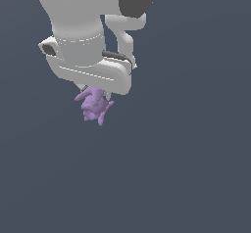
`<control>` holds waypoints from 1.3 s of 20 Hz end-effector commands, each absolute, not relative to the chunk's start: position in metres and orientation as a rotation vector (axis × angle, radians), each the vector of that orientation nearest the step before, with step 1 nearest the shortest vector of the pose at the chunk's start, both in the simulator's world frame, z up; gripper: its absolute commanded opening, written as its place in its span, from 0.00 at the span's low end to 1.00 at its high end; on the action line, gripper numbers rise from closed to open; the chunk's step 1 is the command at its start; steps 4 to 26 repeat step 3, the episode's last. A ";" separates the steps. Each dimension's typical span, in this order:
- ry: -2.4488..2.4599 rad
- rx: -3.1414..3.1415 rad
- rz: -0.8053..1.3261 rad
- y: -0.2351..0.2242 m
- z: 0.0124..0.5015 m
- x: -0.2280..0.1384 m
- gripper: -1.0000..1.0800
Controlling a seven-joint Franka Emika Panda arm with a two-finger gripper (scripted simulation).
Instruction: Pick up the object and move it to a goal position.
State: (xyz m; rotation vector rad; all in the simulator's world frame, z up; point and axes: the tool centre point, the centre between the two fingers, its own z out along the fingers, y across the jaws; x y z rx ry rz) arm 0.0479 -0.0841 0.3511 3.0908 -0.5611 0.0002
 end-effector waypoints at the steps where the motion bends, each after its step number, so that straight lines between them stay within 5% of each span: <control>1: -0.561 3.091 0.000 -0.084 0.351 0.048 0.00; 26: -0.561 3.091 0.000 -0.084 0.350 0.048 0.00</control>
